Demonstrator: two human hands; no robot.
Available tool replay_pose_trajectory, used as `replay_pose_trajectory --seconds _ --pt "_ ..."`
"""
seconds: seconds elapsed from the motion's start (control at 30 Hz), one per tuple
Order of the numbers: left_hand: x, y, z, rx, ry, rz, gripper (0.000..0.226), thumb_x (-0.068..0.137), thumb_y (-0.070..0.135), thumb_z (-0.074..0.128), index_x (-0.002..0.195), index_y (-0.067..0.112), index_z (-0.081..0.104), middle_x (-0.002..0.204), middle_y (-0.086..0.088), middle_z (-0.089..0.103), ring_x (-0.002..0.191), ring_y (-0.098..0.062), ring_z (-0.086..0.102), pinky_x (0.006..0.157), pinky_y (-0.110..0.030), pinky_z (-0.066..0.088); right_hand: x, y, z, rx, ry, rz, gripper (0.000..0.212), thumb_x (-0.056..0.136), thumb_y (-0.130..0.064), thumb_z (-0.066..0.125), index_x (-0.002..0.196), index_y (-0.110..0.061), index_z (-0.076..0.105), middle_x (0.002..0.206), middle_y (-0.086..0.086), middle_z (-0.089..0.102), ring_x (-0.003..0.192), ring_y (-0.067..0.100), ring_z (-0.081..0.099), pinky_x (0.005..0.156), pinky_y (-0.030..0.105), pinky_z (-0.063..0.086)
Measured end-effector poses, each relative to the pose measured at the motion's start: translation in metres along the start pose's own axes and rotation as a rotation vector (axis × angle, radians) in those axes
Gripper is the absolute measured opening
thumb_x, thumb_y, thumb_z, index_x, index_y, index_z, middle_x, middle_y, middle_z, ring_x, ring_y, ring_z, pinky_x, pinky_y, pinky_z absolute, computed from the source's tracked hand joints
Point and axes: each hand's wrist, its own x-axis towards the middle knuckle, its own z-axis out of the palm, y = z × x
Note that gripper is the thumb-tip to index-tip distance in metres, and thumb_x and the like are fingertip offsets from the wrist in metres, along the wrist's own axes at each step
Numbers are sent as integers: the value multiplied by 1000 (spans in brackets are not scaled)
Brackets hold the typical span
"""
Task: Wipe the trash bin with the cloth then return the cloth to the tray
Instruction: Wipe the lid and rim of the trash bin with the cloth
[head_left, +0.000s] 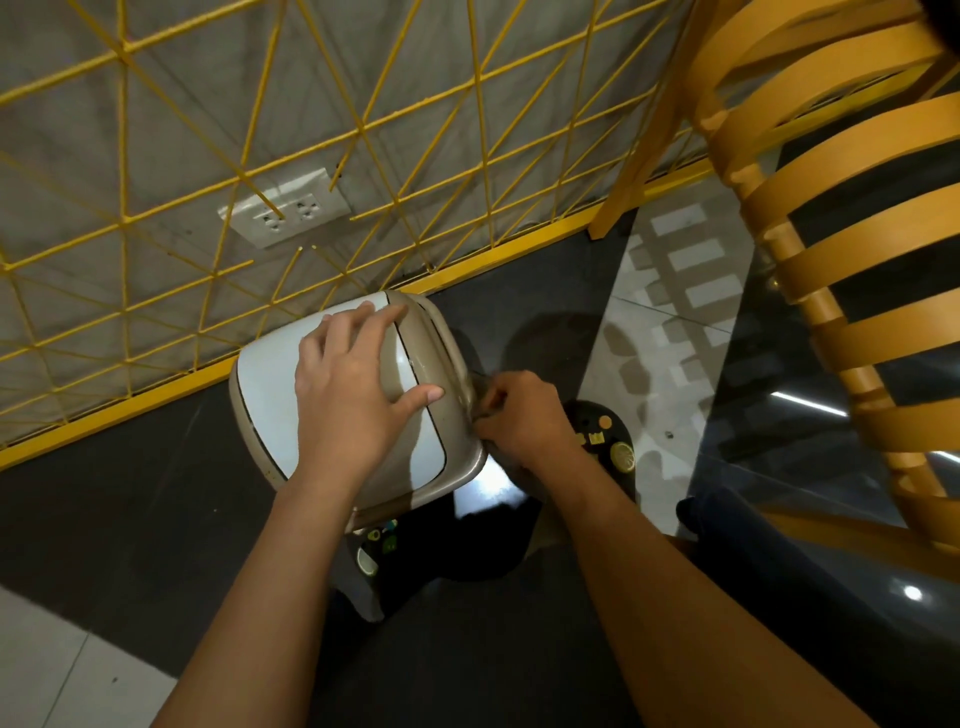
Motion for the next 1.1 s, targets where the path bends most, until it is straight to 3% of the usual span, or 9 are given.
replay_pose_trajectory --seconds 0.1,0.2,0.37,0.47,0.67,0.77,0.83,1.0,1.1 --pt "0 -5 -7 14 -47 17 91 65 42 77 141 25 30 140 0 36 127 -26 26 104 -40 27 -12 8 12 66 18 -23 11 78 -13 67 72 -12 59 76 1 62 69 13 57 59 9 38" --pt "0 -7 -10 43 -104 88 91 66 39 78 142 22 30 142 -1 33 131 -25 21 108 -39 24 -20 17 15 289 -64 40 16 78 -14 70 72 -18 55 72 -11 55 66 -2 51 51 -1 37" --pt "-4 0 -10 78 -162 203 91 63 37 80 140 24 34 147 -3 26 136 -24 14 112 -41 14 -19 20 8 814 76 261 8 82 -16 66 82 -19 59 83 0 62 87 17 60 81 31 51" --pt "-4 2 -9 94 -206 210 91 63 39 79 140 32 31 154 1 11 142 -28 -3 113 -46 -4 -19 12 5 1162 68 247 20 86 -13 60 106 -14 58 104 6 63 94 15 60 78 25 52" --pt "-2 5 -6 30 -242 162 91 65 33 78 141 34 27 155 6 11 143 -26 -7 112 -49 -7 -22 -9 18 751 164 134 36 94 -18 48 130 -22 50 135 0 51 123 12 46 97 17 36" --pt "-2 5 -5 19 -227 156 91 64 31 79 140 33 30 155 5 14 143 -26 -6 112 -49 -7 -25 -18 21 738 233 25 33 94 -16 49 125 -24 56 130 -6 56 114 -3 43 81 -7 30" --pt "-2 4 -4 13 -221 159 91 63 30 80 140 32 31 154 5 15 143 -26 -6 112 -50 -7 -30 -20 23 704 262 -39 33 94 -15 48 125 -25 56 128 -8 57 108 -8 41 73 -13 27" --pt "-1 4 -3 -3 -217 162 91 62 31 80 139 31 33 154 4 17 143 -26 -6 112 -50 -6 -35 0 28 526 184 10 35 97 -15 41 129 -23 52 134 1 54 124 11 47 102 13 31" --pt "-2 3 -3 -9 -205 157 91 62 30 80 139 31 33 154 4 18 143 -26 -6 112 -49 -7 -37 -4 29 593 190 -28 34 96 -15 44 128 -23 54 133 -3 54 125 7 45 95 5 32"
